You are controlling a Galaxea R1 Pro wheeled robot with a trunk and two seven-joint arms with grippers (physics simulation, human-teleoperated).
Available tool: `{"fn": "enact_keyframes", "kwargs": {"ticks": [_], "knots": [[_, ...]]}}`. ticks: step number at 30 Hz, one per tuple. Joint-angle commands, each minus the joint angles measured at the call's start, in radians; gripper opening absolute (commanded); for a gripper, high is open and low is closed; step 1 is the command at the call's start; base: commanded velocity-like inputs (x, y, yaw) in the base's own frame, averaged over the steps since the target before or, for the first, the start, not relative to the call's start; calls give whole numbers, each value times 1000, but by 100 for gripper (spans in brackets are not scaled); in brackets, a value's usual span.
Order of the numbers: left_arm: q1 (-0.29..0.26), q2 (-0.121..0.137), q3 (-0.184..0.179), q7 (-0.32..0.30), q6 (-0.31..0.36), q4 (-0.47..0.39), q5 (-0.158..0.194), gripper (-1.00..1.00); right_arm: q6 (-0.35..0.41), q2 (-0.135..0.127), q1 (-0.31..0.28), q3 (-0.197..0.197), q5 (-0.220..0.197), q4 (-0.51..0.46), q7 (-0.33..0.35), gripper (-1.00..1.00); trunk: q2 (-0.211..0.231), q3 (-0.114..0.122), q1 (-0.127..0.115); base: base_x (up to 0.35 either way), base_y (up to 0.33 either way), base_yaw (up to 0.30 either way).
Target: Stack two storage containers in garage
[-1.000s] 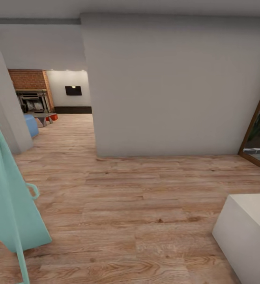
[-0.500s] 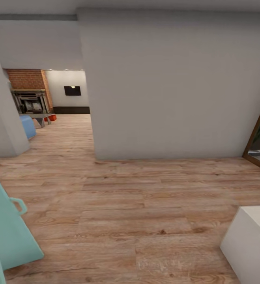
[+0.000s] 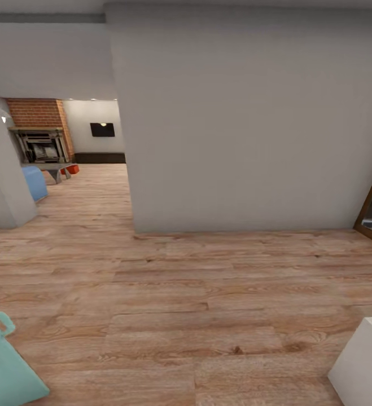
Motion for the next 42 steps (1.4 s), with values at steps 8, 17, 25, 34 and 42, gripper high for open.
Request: {"fn": "enact_keyframes", "kwargs": {"ticks": [8,17,25,34,42], "knots": [[0,0,0,0,-2,0,7,100,-6,0,-1,8,-9,3,0,100,0,-1,1,325,0,0],[0,0,0,-1,-2,0,7,100,-6,0,-1,8,-9,3,1,100,0,-1,1,325,0,0],[0,0,0,0,-2,0,7,100,-6,-1,-1,8,-9,3,0,100,0,-1,1,325,0,4],[0,1,0,0,-2,0,7,100,-7,-3,-1,8,-7,3,0,100,0,-1,1,325,0,218],[0,1,0,0,-2,0,7,100,-7,-3,-1,8,-7,3,-1,100,0,-1,1,325,0,268]]}}
